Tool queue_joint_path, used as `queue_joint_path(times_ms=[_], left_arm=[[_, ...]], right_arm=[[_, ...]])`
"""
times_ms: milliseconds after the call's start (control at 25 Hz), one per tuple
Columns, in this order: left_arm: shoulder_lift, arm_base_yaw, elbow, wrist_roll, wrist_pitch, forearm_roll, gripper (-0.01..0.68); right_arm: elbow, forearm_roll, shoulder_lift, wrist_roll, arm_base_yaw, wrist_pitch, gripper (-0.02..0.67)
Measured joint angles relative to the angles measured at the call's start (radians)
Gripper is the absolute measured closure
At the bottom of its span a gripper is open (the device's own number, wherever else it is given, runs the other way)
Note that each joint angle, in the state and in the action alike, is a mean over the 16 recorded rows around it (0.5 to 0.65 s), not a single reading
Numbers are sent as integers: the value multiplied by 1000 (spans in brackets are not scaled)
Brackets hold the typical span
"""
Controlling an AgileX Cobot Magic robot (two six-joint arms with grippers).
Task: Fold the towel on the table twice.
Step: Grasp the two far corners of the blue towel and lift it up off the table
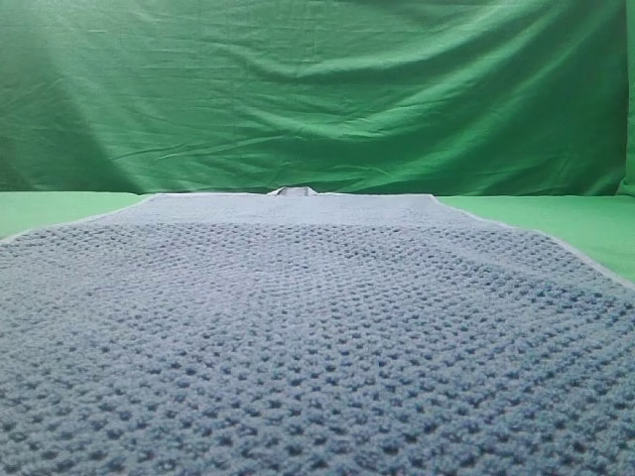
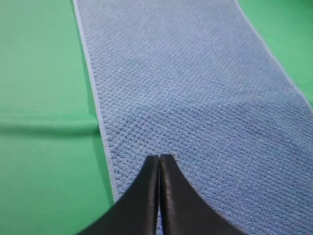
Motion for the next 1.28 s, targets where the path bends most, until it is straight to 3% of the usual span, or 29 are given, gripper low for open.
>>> queue_joint_path(times_ms=[520, 960, 1120, 1280], left_arm=[[538, -60, -314, -127, 63, 209, 673], [791, -71, -439, -192, 78, 270, 670], [827, -71, -449, -203, 73, 275, 623], [844, -71, -453, -205, 62, 267, 493]], right_arm=[[-241, -30, 484, 79, 48, 62, 649], [-400, -42, 762, 117, 85, 87, 643], [-423, -48, 800, 112, 100, 74, 575], [-433, -51, 817, 99, 109, 58, 429]])
